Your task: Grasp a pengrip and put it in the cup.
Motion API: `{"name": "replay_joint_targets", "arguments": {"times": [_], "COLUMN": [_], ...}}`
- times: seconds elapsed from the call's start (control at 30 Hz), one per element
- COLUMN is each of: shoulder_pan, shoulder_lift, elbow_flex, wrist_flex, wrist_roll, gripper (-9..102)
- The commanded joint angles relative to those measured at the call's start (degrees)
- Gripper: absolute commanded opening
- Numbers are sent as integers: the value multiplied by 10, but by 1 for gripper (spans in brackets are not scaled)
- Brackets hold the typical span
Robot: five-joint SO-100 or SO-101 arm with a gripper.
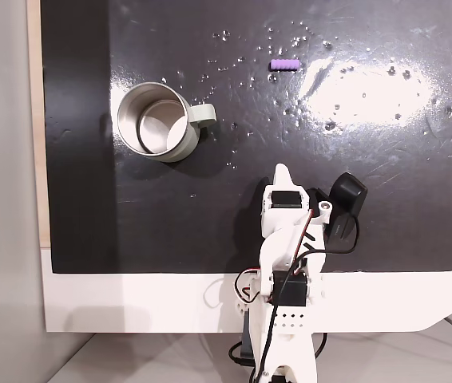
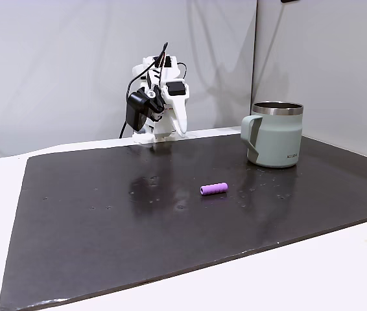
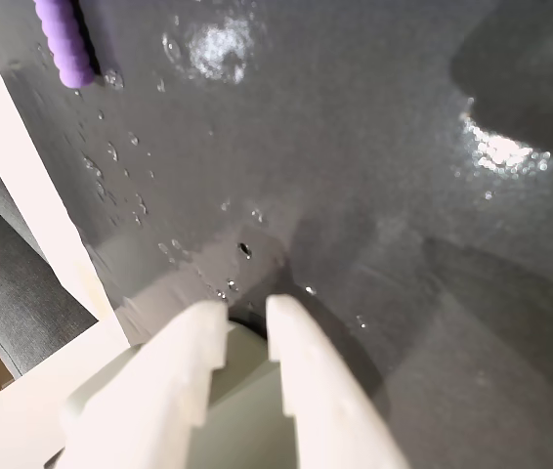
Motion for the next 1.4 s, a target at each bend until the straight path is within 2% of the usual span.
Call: {"name": "replay_joint_targets", "arguments": {"times": [0.0, 0.37, 0.67, 0.8, 0.9, 1.13, 1.37], "shoulder_pan": [1, 11, 224, 281, 294, 262, 247], "shoulder_lift": [5, 5, 5, 7, 8, -9, -203], "elbow_flex": [-4, -4, -34, -41, -68, -174, -313], "wrist_flex": [-4, -8, -140, -174, -162, -57, -43], "wrist_roll": [3, -4, -84, -118, -126, -122, -102], "gripper": [0, 0, 0, 0, 0, 0, 0]}}
